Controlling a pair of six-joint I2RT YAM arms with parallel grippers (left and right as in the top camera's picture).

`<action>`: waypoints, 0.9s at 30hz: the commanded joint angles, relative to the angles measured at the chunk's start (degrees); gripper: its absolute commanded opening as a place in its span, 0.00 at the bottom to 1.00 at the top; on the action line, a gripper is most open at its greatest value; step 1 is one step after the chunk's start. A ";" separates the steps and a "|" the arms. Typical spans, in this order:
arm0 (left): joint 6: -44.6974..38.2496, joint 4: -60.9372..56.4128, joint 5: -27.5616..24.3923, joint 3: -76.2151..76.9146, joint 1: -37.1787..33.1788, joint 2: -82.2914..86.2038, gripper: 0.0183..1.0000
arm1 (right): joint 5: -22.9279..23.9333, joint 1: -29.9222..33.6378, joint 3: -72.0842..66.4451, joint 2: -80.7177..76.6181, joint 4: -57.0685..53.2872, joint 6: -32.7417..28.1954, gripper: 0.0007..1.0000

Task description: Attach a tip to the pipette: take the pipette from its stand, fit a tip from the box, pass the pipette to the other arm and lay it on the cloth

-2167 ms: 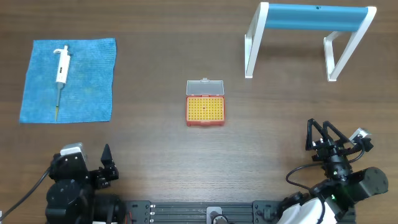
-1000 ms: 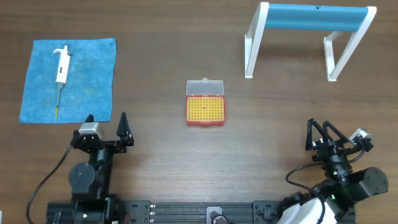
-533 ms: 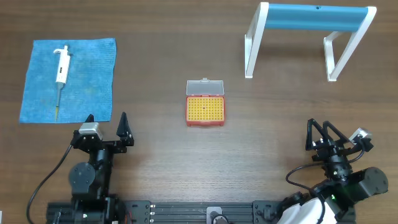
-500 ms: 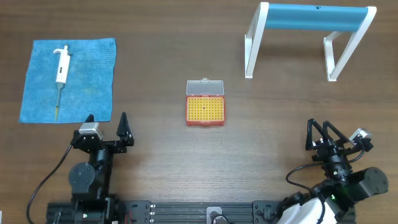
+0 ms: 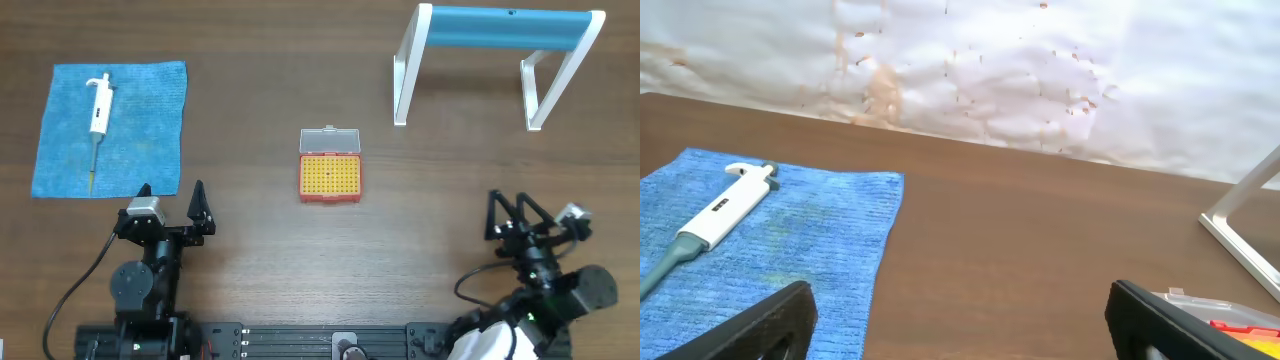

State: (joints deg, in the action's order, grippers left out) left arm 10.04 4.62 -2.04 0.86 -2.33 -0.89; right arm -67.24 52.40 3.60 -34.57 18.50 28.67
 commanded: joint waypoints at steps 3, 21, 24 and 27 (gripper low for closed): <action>-1.11 -0.35 -1.27 -0.55 -0.28 0.70 0.94 | 47.19 -38.01 -0.04 20.24 -16.83 -8.00 0.87; -1.11 -0.35 -1.27 -0.55 -0.28 0.70 0.93 | 64.85 -54.71 -0.72 34.51 -28.61 -26.43 0.87; -1.11 -0.35 -1.27 -0.55 -0.28 0.70 0.94 | 65.31 -54.69 -0.72 34.51 -28.68 -29.05 0.87; -1.11 -0.35 -1.27 -0.55 -0.28 0.70 0.94 | 65.26 -54.69 -0.72 34.51 -28.61 -32.20 0.87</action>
State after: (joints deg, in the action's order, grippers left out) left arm 10.00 4.40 -2.48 0.67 -2.33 -0.62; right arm -3.03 -1.96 3.46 -0.73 -10.28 1.76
